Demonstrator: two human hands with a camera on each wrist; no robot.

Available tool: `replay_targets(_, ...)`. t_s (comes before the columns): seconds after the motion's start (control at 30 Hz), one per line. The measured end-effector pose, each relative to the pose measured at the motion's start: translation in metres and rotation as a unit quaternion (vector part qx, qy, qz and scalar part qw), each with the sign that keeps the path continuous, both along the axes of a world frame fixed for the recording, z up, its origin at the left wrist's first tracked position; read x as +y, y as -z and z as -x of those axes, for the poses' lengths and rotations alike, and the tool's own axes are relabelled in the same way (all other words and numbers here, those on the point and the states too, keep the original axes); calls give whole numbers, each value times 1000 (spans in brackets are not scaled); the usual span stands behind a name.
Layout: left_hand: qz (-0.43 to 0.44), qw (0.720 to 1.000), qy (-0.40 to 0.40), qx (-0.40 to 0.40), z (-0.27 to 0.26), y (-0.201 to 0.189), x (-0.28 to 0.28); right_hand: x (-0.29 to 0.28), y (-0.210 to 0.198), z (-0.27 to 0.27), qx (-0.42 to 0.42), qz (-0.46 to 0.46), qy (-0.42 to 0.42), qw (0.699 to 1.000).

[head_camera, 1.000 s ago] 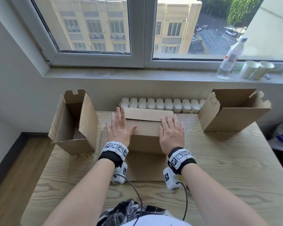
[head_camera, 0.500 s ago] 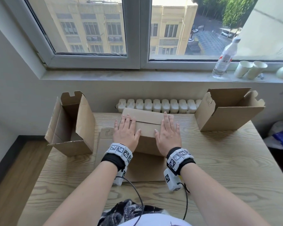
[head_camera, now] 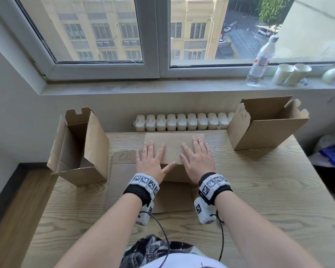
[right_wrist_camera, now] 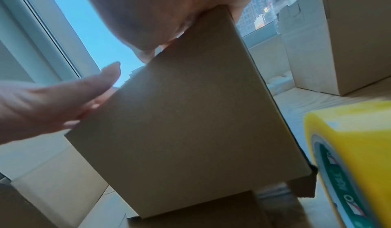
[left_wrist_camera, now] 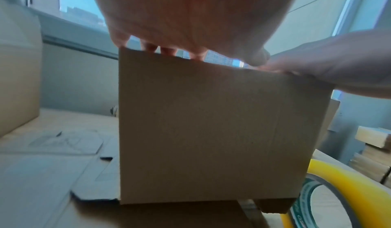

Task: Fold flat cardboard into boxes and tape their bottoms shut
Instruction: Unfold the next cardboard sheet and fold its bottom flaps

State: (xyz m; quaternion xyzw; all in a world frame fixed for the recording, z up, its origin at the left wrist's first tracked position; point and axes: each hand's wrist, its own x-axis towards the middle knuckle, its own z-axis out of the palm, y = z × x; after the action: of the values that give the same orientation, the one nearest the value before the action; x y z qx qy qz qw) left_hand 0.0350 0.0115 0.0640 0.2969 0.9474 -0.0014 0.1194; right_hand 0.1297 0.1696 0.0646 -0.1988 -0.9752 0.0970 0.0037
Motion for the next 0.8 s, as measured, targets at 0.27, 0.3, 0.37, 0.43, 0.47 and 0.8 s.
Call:
replay_targets(0.27, -12, 1000, -20, -20, -11, 16, -5, -3, 20, -25, 96, 157, 154, 971)
replay_targets(0.3, -22, 999, -24, -19, -11, 17, -7, -5, 20, -26, 84, 194, 154, 965)
replay_targets(0.37, -48, 998, -39, -14, -8, 18, -13, -7, 20, -24, 67, 200, 120, 970)
replay_targets(0.43, -51, 997, -51, -10, -2, 18, -26, -12, 23, -15, 43, 179, 88, 979)
replay_targets(0.47, -44, 998, -54, -10, 1, 19, -32, -16, 25, -11, 25, 174, 81, 981)
replay_targets(0.8, 58, 997, -14, 39, -5, 31, -15, -24, 43, -1, -45, 229, 57, 971)
